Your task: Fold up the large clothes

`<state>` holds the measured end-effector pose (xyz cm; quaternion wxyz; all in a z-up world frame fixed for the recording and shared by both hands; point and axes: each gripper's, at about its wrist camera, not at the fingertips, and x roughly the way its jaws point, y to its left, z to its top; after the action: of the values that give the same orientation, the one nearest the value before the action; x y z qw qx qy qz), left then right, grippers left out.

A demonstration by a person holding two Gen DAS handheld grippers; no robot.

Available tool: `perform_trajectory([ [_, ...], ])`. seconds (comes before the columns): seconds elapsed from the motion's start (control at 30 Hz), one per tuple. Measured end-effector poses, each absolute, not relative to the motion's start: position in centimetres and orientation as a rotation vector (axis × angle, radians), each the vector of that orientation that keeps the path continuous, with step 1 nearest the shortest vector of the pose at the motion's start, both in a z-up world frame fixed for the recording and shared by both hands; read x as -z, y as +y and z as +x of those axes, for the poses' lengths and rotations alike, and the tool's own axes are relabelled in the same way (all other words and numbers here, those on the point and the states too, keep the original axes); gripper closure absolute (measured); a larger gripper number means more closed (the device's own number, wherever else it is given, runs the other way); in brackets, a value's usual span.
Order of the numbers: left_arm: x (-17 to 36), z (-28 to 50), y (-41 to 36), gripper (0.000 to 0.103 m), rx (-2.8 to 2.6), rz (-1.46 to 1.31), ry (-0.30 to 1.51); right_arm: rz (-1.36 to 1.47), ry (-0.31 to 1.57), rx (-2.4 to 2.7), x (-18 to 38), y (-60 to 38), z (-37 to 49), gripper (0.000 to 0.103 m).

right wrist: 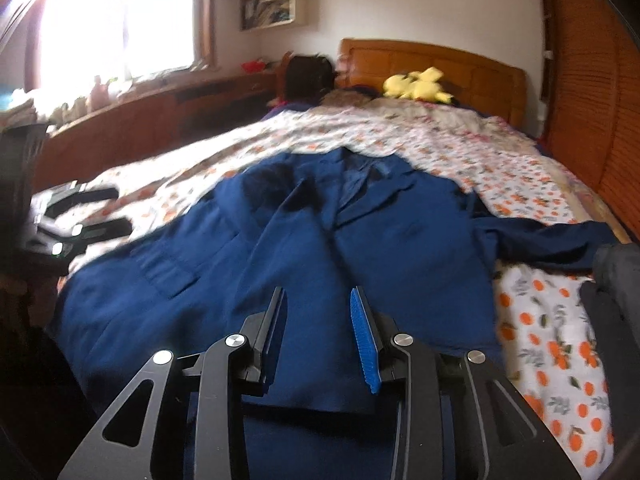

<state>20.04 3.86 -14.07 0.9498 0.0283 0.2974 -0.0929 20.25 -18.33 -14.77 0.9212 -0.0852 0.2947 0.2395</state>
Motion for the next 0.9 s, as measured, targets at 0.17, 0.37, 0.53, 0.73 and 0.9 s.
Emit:
perform_trajectory([
  [0.17,14.2,20.1,3.7,0.002,0.193,0.060,0.608,-0.214,0.681,-0.576,17.2,-15.4,20.1,0.066],
  [0.37,14.3,20.1,3.7,0.002,0.196,0.061,0.608,-0.277,0.754,-0.614,19.8,-13.2,19.8,0.057],
  [0.53,14.4,20.1,3.7,0.002,0.195,0.061,0.608,-0.290,0.763,-0.619,20.5,-12.9,19.4,0.050],
  [0.73,14.3,20.0,3.6,0.002,0.197,0.060,0.608,-0.345,0.764,-0.581,20.9,-13.1,19.4,0.081],
  [0.9,14.2,19.9,3.6,0.002,0.200,0.060,0.608,-0.295,0.737,-0.599,18.8,-14.9,19.7,0.100],
])
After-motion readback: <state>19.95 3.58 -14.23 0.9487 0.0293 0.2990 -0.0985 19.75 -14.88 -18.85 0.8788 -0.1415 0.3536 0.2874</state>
